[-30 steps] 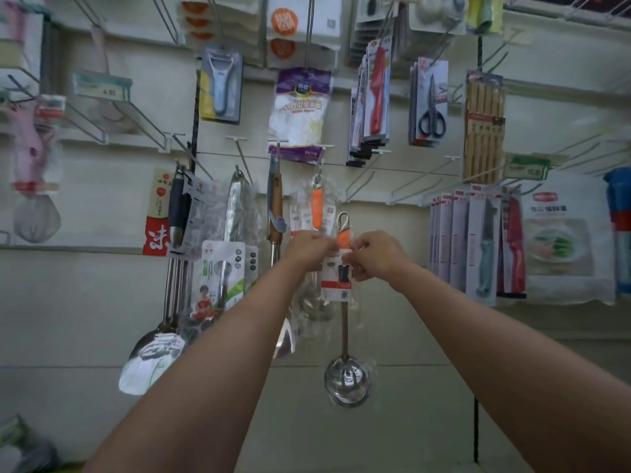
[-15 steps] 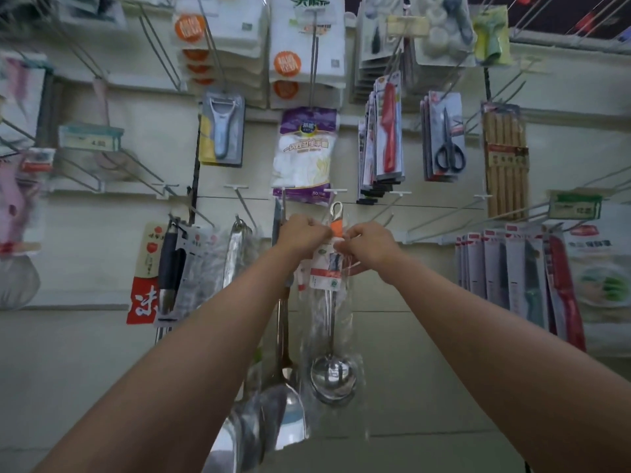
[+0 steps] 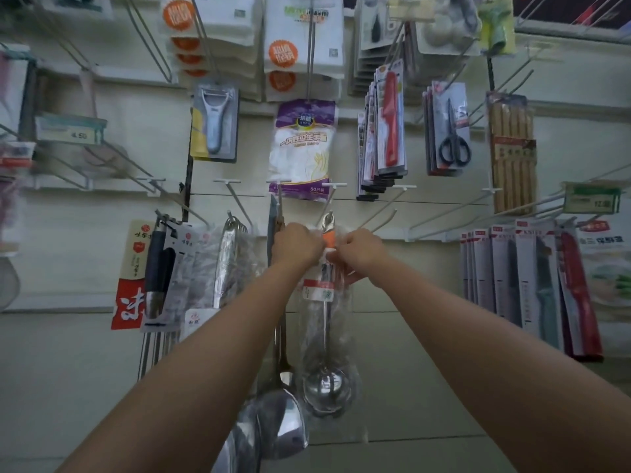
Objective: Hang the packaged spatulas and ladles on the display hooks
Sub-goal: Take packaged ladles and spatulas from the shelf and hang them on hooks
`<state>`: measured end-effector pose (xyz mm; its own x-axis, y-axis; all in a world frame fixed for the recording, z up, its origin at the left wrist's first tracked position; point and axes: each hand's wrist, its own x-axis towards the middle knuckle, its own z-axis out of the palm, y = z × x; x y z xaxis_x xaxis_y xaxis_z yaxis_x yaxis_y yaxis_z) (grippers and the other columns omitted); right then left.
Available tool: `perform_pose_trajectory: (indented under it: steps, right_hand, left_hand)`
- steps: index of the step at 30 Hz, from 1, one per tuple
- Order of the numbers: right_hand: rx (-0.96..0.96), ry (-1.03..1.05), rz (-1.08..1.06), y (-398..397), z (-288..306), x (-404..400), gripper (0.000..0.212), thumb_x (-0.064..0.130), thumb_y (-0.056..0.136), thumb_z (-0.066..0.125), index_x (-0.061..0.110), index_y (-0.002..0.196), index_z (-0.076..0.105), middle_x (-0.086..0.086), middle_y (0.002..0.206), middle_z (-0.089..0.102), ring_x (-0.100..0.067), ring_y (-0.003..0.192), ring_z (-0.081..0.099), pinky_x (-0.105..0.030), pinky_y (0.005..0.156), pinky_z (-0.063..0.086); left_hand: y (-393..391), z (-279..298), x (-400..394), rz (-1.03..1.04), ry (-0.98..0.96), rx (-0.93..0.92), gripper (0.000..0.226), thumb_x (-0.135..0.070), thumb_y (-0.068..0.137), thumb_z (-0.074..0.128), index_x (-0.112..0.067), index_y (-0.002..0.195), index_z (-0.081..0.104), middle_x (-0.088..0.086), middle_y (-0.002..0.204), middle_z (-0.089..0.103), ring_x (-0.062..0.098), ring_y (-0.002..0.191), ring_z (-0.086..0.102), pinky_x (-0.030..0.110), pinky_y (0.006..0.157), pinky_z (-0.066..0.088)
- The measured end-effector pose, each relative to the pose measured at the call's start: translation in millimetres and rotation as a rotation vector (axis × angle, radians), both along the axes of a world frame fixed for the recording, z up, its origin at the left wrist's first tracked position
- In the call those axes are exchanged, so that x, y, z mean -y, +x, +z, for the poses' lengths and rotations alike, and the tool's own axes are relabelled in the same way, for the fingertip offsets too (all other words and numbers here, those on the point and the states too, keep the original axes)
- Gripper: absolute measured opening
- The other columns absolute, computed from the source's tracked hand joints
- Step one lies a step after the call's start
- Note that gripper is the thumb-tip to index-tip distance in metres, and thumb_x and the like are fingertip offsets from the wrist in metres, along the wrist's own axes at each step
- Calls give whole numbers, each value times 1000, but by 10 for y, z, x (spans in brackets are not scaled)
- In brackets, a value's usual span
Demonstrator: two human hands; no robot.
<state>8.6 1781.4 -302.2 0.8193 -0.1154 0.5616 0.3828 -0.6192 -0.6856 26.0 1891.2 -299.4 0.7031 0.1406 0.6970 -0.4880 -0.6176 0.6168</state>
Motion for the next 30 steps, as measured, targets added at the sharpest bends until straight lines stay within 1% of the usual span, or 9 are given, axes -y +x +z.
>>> perform_pose_trajectory:
  steps: [4,7,9,11,14,17,20,23,30]
  right_hand:
    - [-6,-173,-237,66,-41,-94,63,31,82,67,4,129,36,-15,116,58,-33,102,63,-46,86,54]
    - [-48,-220,-144,48,-95,-106,64,27,85,65,2,132,30,-13,110,51,-30,96,58,-40,76,53]
    - [-34,-209,-70,22,-123,-59,42,19,89,57,6,123,36,-14,109,52,-26,84,52,-32,64,48]
    - [-26,-177,-20,-35,-162,52,24,14,93,48,12,115,39,-19,119,56,-24,79,52,-25,59,44]
    - [-26,-215,3,-140,-306,261,38,5,85,58,3,121,44,-21,111,60,-26,81,53,-24,57,40]
    - [-55,-125,-9,-191,-540,516,31,0,82,56,3,112,50,-23,98,62,-22,68,52,-26,57,44]
    - [-107,-60,-55,-200,-884,805,19,-1,84,52,9,100,49,-19,88,60,-23,66,53,-28,57,45]
    - [-174,-30,-90,-201,-1245,1052,23,-1,84,54,7,106,52,-16,88,60,-23,69,56,-29,59,47]
    - [-274,35,-127,-206,-1999,1544,28,-5,83,52,2,110,55,-15,87,60,-12,58,54,-23,53,45]
  left_hand:
    - [-33,-45,58,356,157,131,60,-39,82,67,-8,126,42,17,130,40,32,122,40,40,101,38]
    - [-114,-36,132,451,286,259,46,-30,86,64,-8,122,45,15,126,46,30,117,44,37,96,35]
    - [-201,-58,223,381,375,290,28,-31,89,58,-11,109,51,11,110,59,29,106,54,36,90,36]
    - [-288,-116,322,271,410,263,11,-22,91,52,-14,97,52,11,100,65,30,99,58,36,85,37]
    - [-346,-263,445,100,386,168,17,-10,85,52,-8,102,55,13,104,61,31,99,58,37,78,43]
    - [-340,-469,640,-9,369,109,26,-17,86,57,-2,108,56,15,102,63,30,97,60,37,75,47]
    - [-333,-796,929,-110,370,51,22,-21,87,57,-1,96,61,17,97,66,31,93,62,38,77,51]
    - [-303,-1160,1159,-188,349,-40,19,-11,81,56,-2,96,63,19,101,66,34,99,60,38,80,50]
    - [-189,-1969,1582,-258,422,-228,23,-15,78,61,-7,99,66,15,107,66,32,100,61,36,83,52]
